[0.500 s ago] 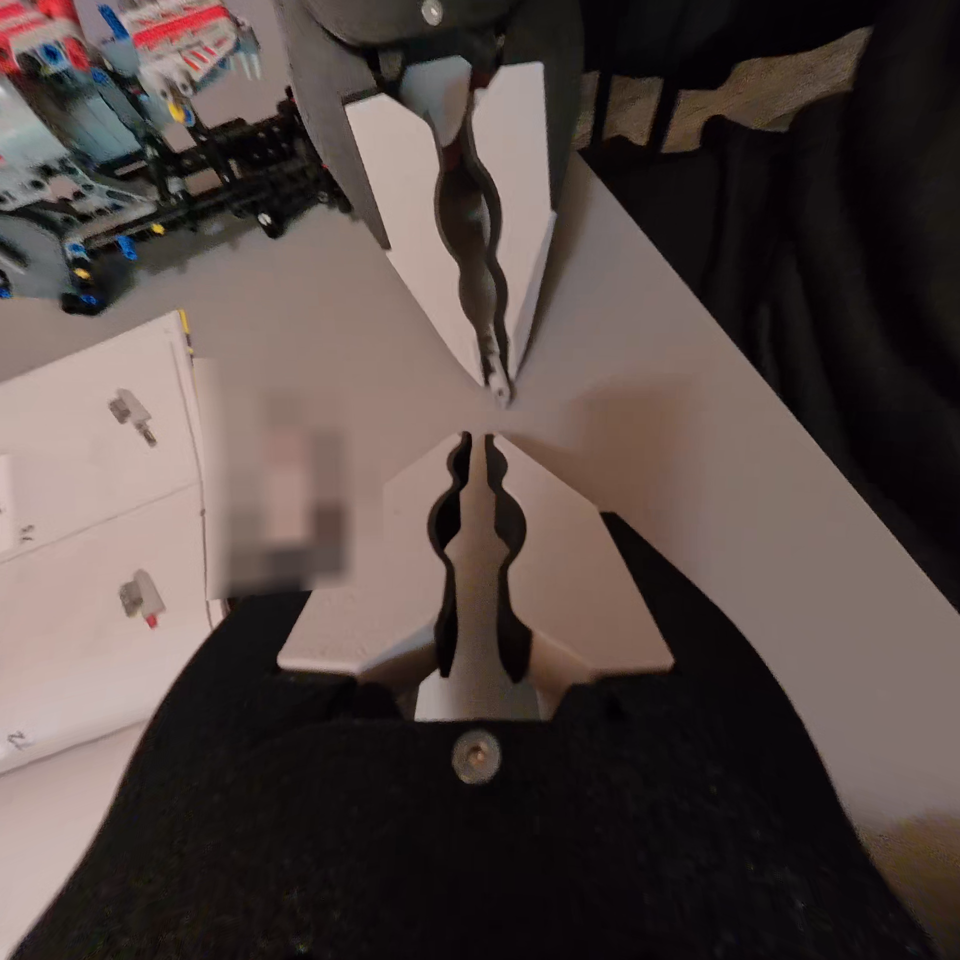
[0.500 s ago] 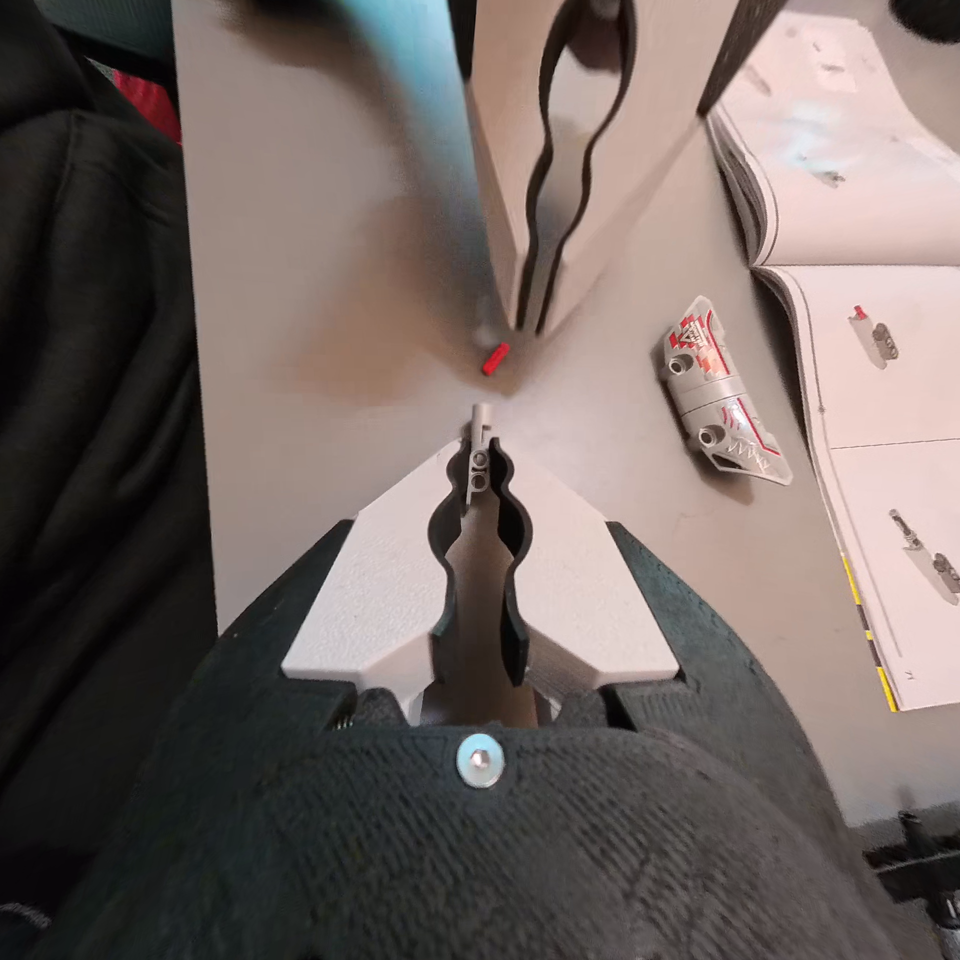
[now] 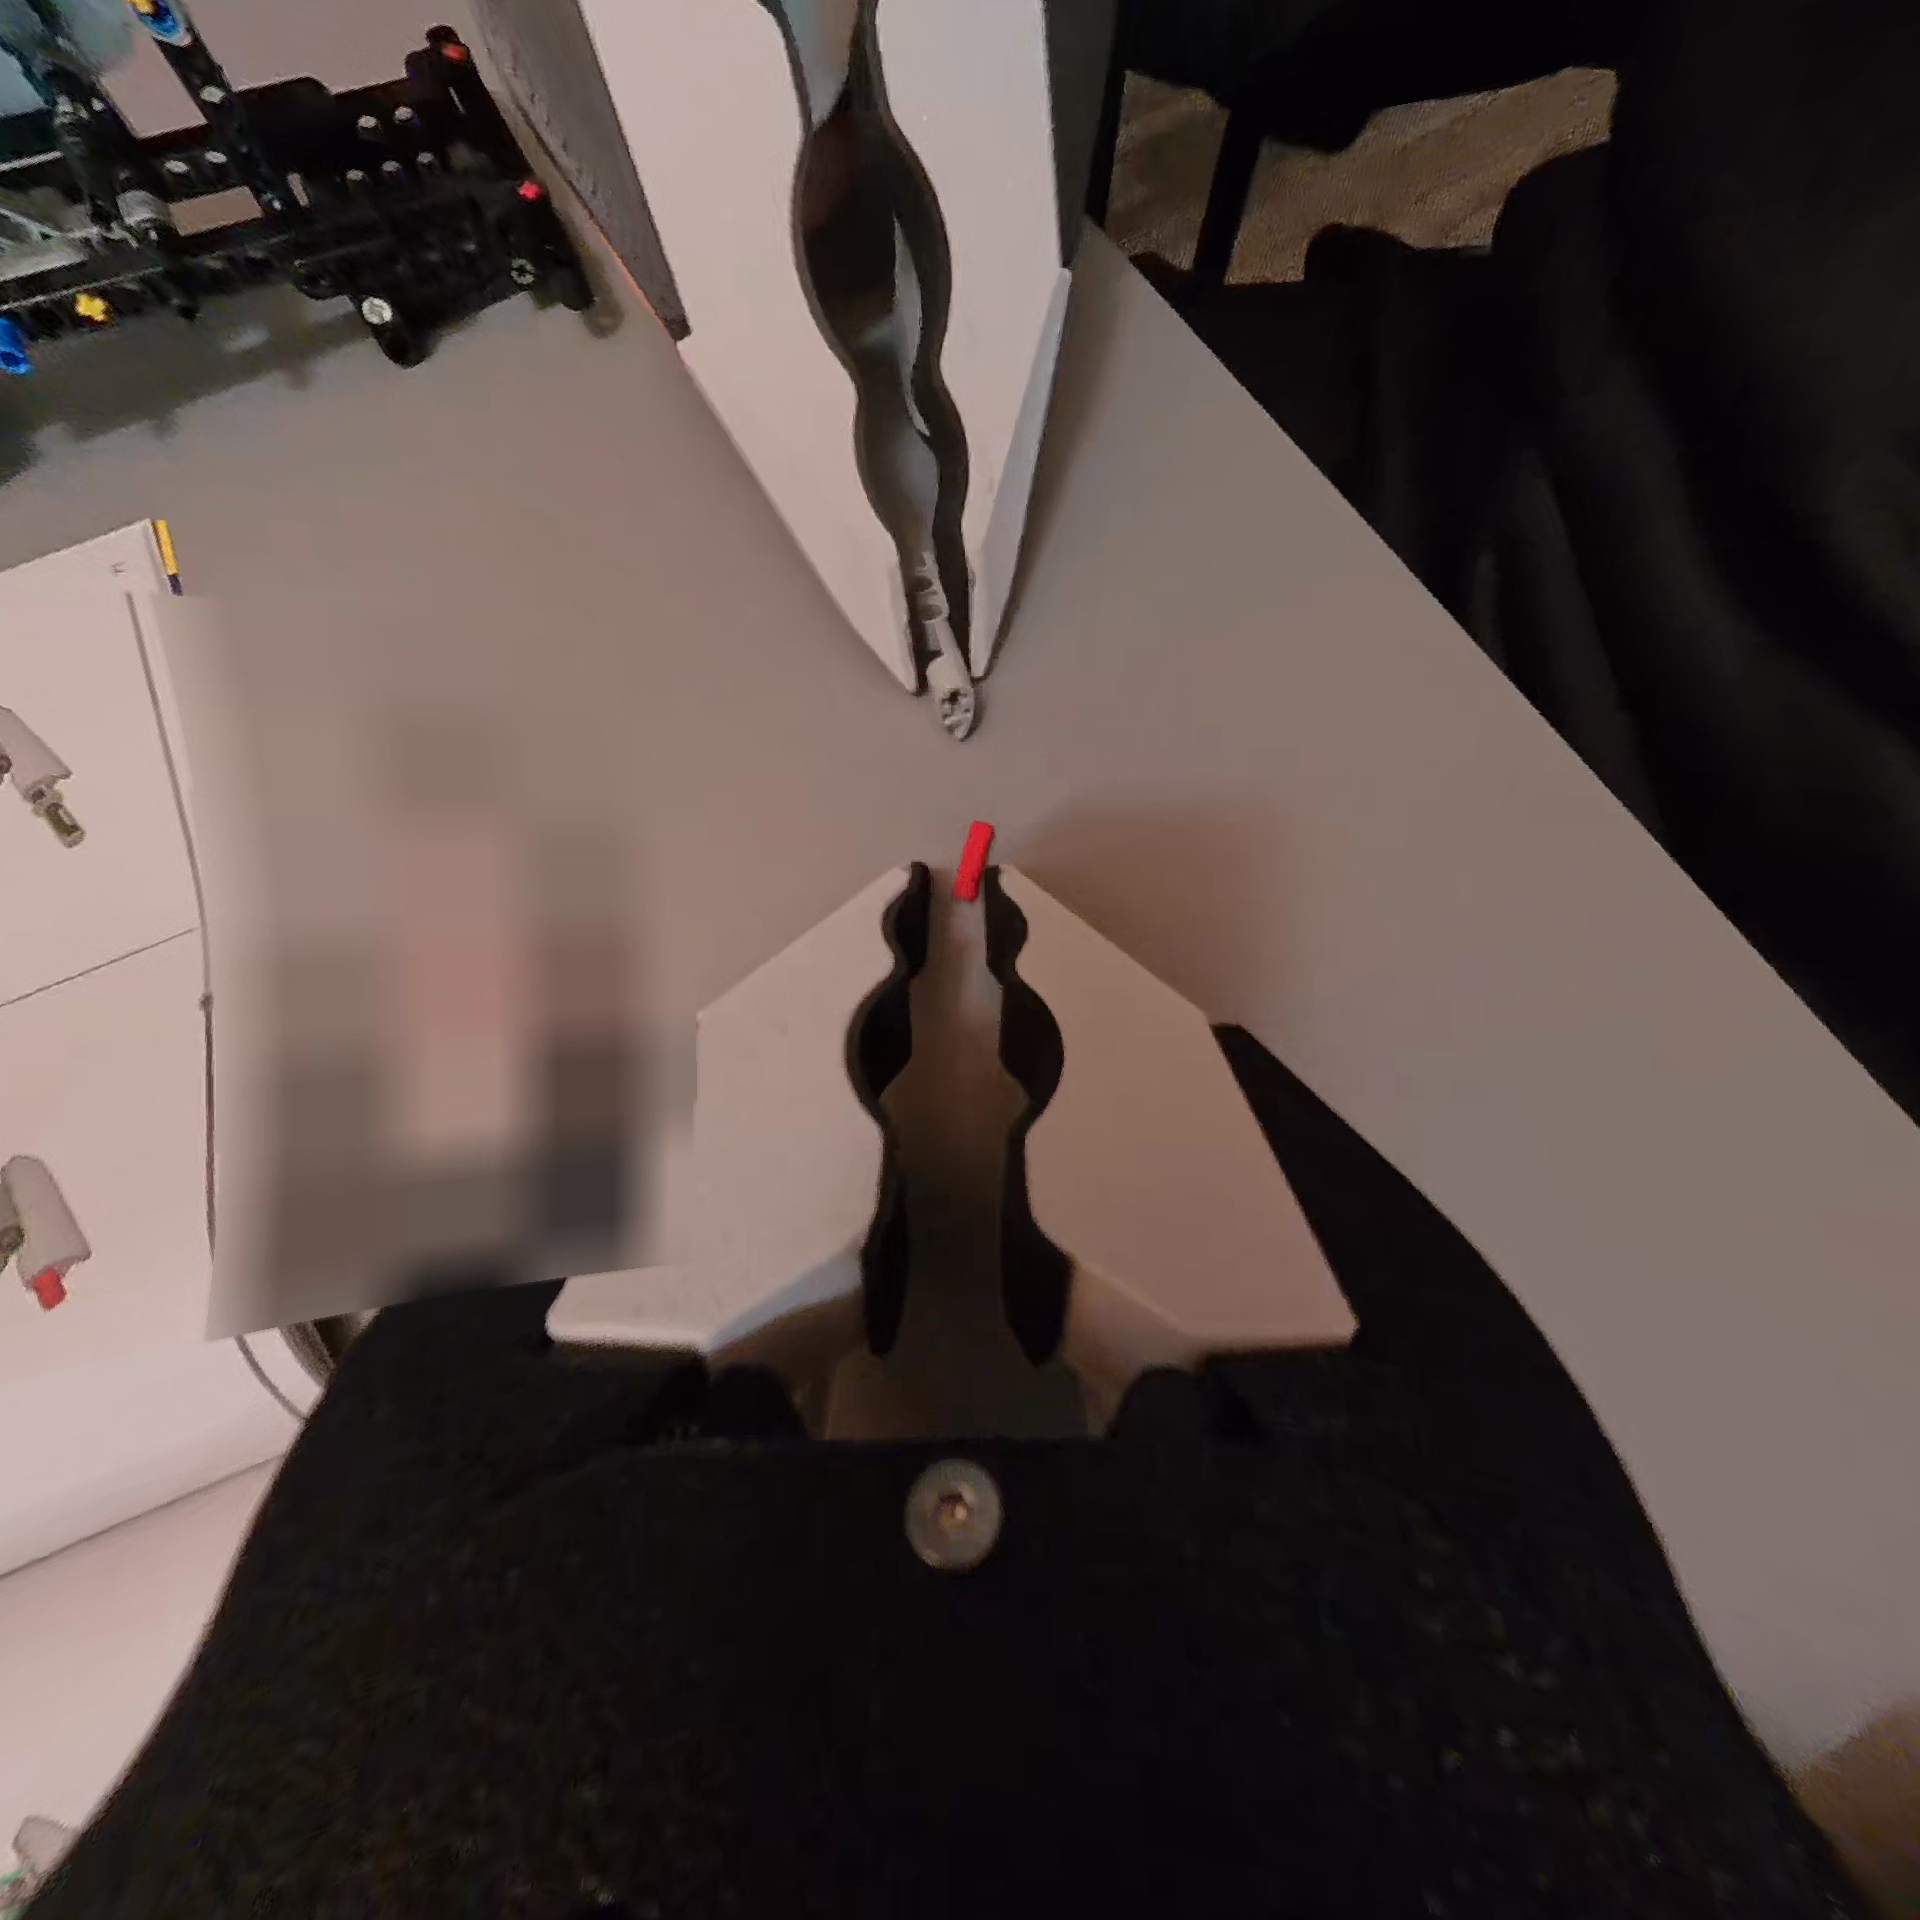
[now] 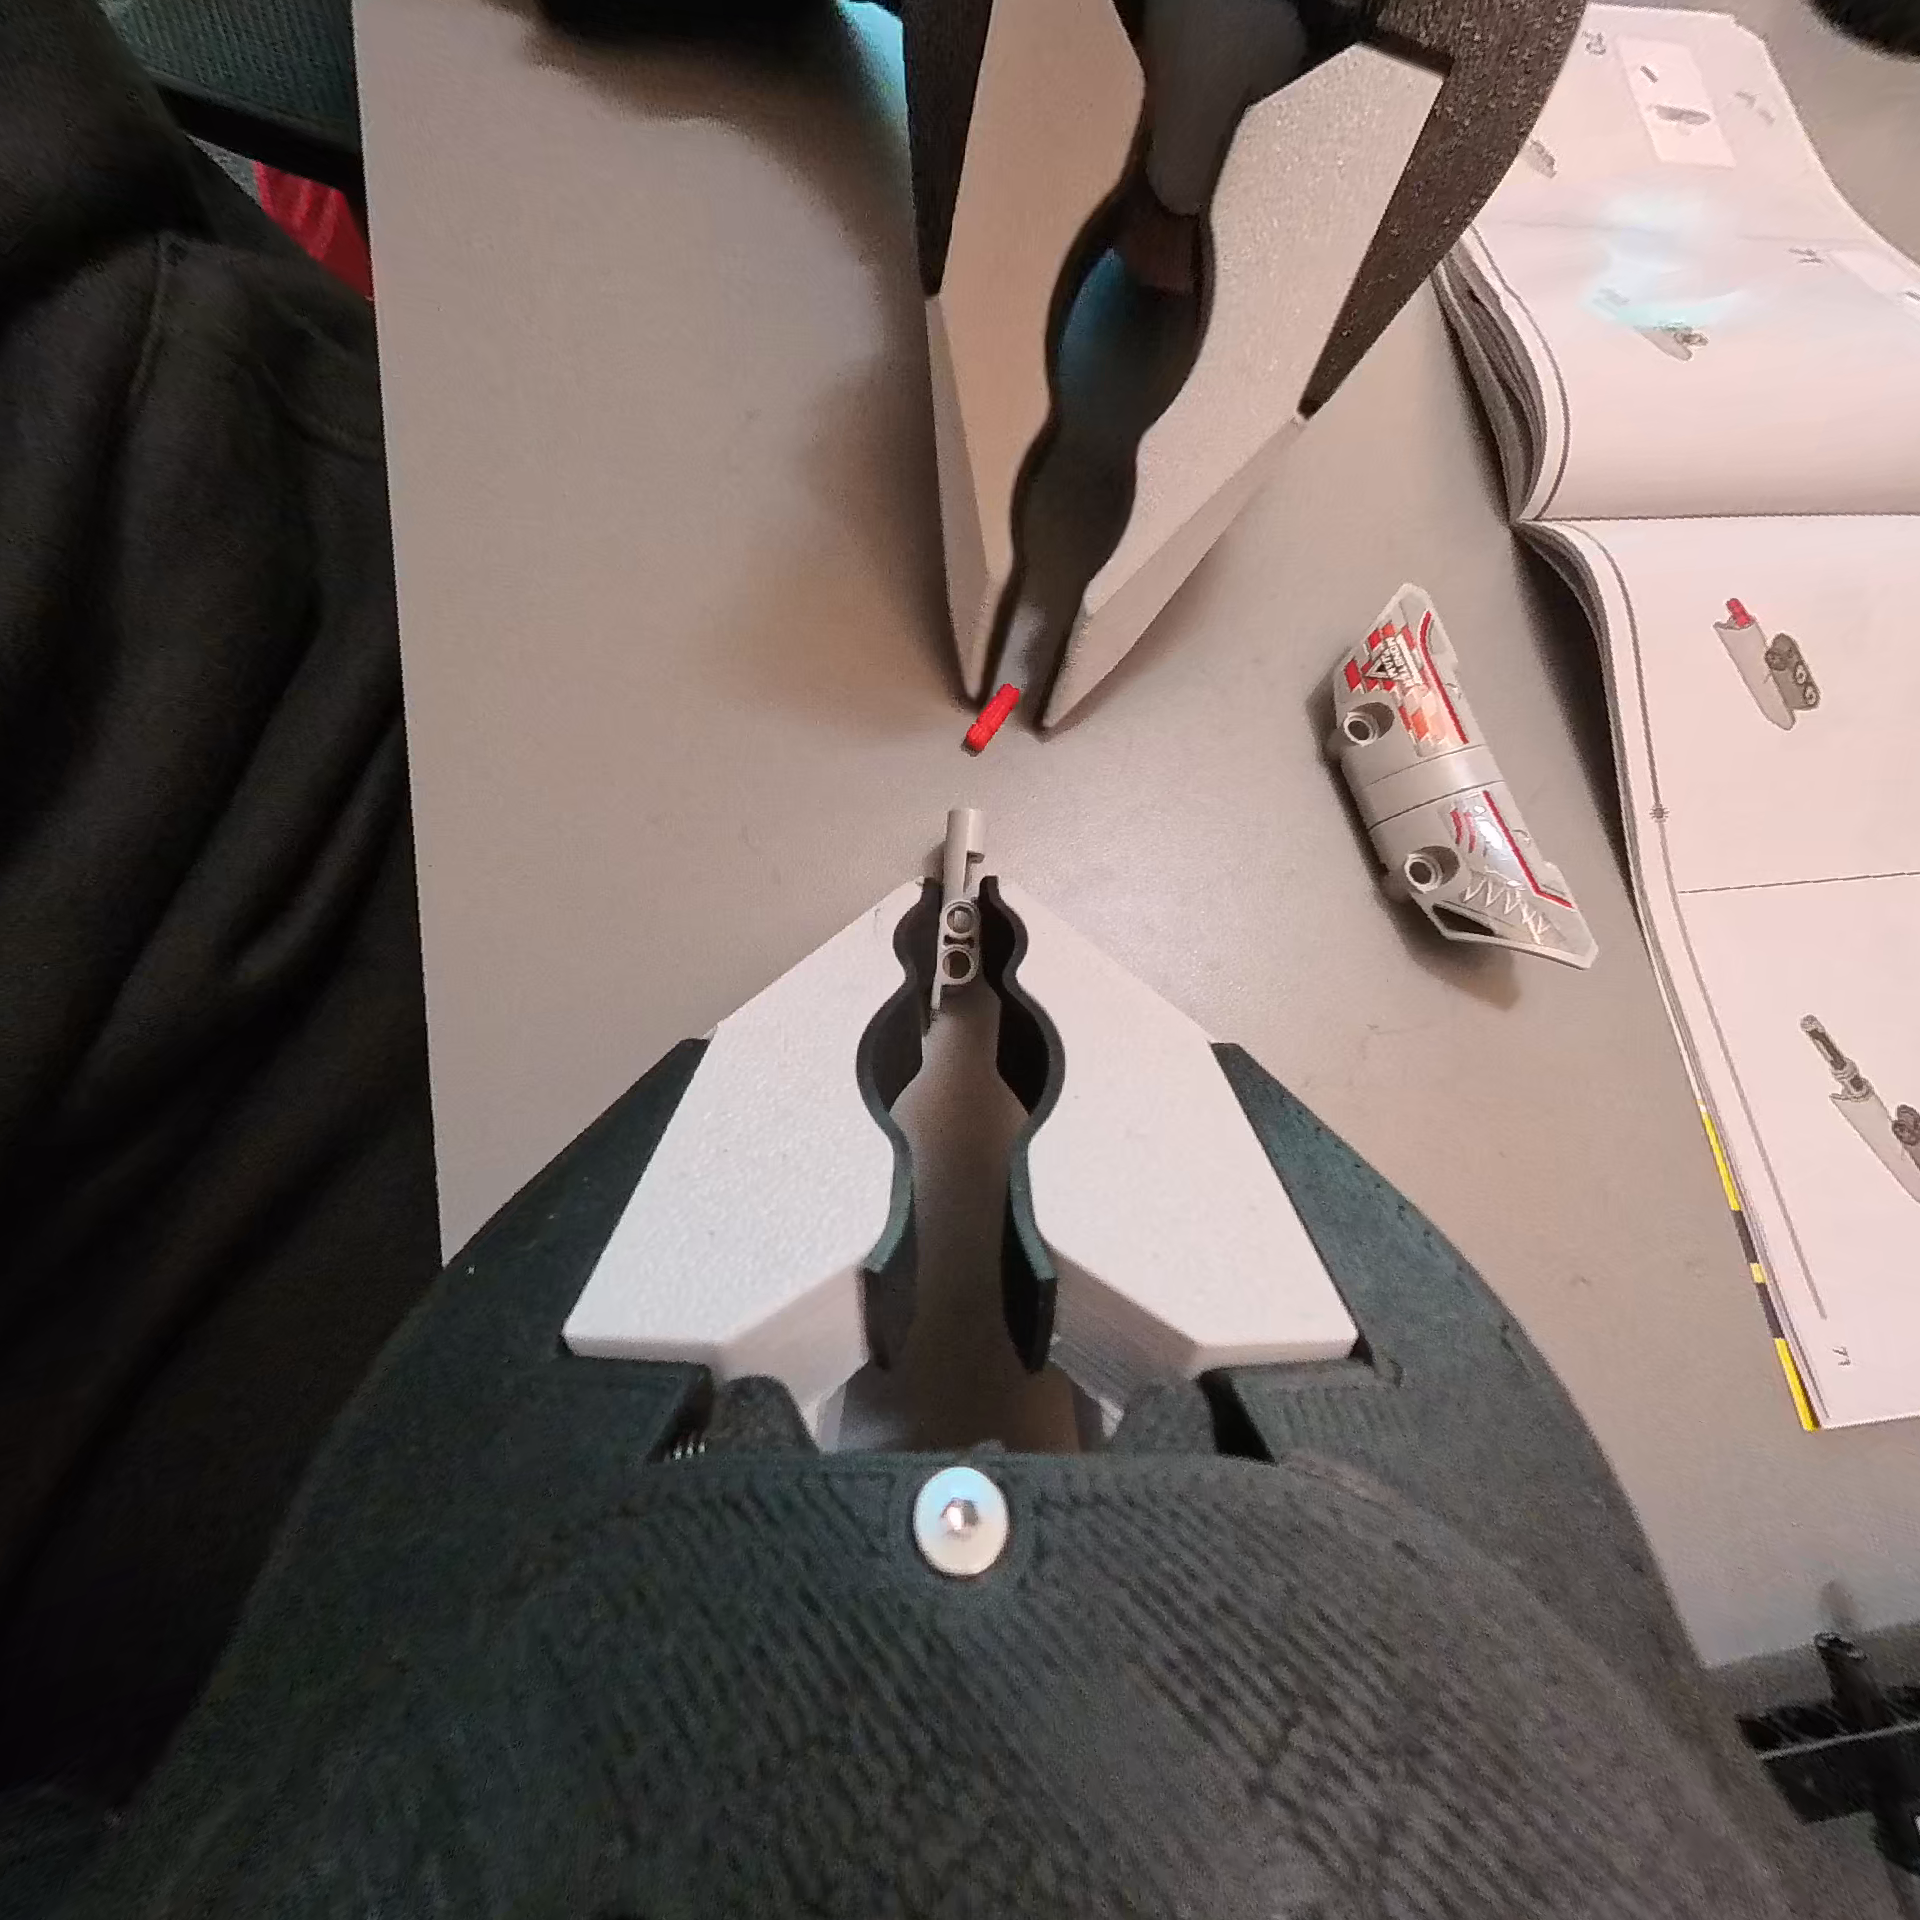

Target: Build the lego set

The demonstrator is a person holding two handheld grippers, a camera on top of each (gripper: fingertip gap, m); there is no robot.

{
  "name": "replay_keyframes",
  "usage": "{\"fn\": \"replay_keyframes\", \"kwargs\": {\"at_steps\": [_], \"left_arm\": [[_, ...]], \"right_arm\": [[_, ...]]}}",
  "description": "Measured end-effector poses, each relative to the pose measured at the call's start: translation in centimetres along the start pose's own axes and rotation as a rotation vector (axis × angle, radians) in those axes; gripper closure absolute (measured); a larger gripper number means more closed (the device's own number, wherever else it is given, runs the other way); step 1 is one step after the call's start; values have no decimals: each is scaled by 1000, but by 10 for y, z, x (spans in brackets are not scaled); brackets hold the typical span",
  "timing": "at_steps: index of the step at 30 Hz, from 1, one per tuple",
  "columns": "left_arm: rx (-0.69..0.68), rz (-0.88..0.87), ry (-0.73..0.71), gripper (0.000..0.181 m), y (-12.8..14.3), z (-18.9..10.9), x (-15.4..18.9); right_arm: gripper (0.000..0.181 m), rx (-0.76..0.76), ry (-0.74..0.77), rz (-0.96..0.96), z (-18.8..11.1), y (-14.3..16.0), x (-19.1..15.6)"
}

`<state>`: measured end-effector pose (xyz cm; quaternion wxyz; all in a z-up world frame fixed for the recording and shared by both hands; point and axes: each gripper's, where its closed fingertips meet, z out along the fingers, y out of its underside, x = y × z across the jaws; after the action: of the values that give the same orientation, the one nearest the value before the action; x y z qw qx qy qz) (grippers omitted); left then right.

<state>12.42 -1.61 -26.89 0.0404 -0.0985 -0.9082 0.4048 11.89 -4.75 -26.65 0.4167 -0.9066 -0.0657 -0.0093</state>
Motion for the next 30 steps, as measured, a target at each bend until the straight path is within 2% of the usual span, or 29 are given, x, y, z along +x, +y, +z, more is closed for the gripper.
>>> {"fn": "replay_keyframes", "kwargs": {"at_steps": [1, 21, 30], "left_arm": [[-1, -7, -7, 177, 0, 1, -1], [1, 38, -13, 177, -4, 5, 1], [-5, -18, -46, 180, -9, 11, -3]], "right_arm": [[175, 0, 2, -2, 0, 0, 0], [175, 0, 7, -8, 0, 0, 0], [176, -3, 52, -2, 0, 0, 6]]}}
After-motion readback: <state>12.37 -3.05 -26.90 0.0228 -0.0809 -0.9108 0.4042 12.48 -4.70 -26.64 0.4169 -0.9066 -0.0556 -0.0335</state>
